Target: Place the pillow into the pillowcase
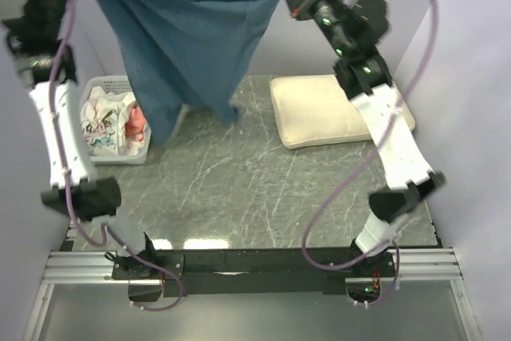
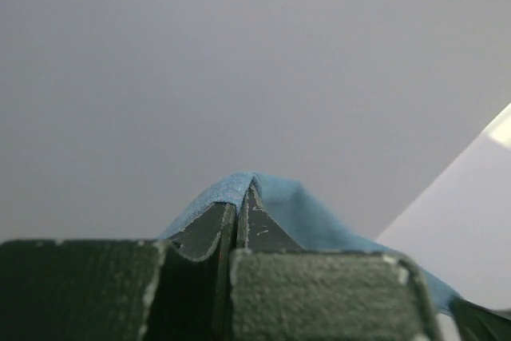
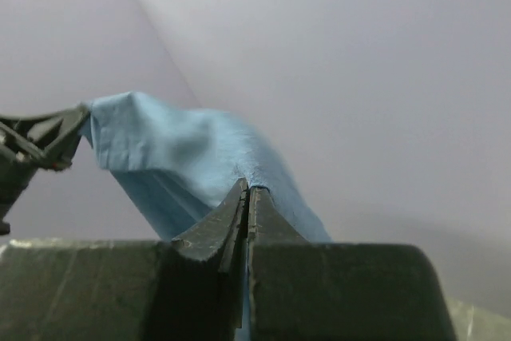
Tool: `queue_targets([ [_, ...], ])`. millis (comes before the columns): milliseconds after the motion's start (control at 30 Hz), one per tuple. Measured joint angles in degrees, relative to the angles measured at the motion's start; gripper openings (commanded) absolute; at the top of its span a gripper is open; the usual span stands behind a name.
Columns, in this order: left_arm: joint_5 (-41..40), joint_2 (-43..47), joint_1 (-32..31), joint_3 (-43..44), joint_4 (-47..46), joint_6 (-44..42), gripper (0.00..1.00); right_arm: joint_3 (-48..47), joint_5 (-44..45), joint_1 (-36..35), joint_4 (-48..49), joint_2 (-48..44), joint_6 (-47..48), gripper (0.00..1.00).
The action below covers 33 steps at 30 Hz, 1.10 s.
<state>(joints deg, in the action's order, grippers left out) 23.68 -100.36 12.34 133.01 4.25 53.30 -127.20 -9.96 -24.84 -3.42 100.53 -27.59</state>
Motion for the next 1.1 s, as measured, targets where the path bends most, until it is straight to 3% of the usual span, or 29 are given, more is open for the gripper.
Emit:
queue_targets([
  [133, 1.62, 15.1, 5.73, -15.91, -7.06, 1.81, 0.01, 15.34, -0.26, 0.37, 10.19, -13.86, -0.87, 0.0],
  [267, 3.19, 30.6, 5.97, -36.06, -10.23, 3.48, 0.04, 36.3, 0.42, 0.57, 16.17, -27.58, -3.17, 0.0],
  [367, 2.58, 40.63, 6.03, -55.78, -10.95, 6.29, 0.08, 51.69, 0.39, 0.9, 16.79, -34.29, -5.92, 0.0],
  [500, -1.73, 48.17, 6.03, -84.39, -4.9, 9.46, 0.13, 68.65, -1.68, 0.87, 15.54, -34.14, -8.63, 0.0],
  [600, -6.01, 51.98, 6.08, -101.63, 5.46, 11.15, 0.19, 77.59, -3.1, 0.42, 11.02, -25.79, -8.81, 0.02],
  [633, -7.26, 54.71, 6.16, -105.85, 8.76, 11.58, 0.24, 80.15, -3.28, 0.2, 8.83, -22.29, -8.72, 0.04],
  [667, -8.61, 58.42, 6.16, -109.53, 12.02, 11.96, 0.39, 82.34, -3.34, -0.09, 6.56, -19.28, -8.55, 0.14],
  [733, -10.47, 65.55, 6.16, -113.04, 16.35, 12.02, 0.51, 85.59, -3.41, -0.57, 3.23, -15.93, -8.28, 0.26],
  [767, -11.26, 67.89, 6.16, -113.35, 17.35, 11.96, 0.61, 86.84, -3.39, -0.81, 2.03, -15.58, -8.17, 0.37],
  [867, -12.37, 71.91, 6.16, -113.31, 17.44, 10.19, 0.74, 89.13, -2.95, -1.57, 0.55, -16.92, -7.26, 0.5],
  [1100, -11.89, 68.06, 4.2, -109.7, 17.97, 2.58, 0.78, 91.51, 2.6, -2.89, 0.42, -26.91, -7.06, 0.74],
])
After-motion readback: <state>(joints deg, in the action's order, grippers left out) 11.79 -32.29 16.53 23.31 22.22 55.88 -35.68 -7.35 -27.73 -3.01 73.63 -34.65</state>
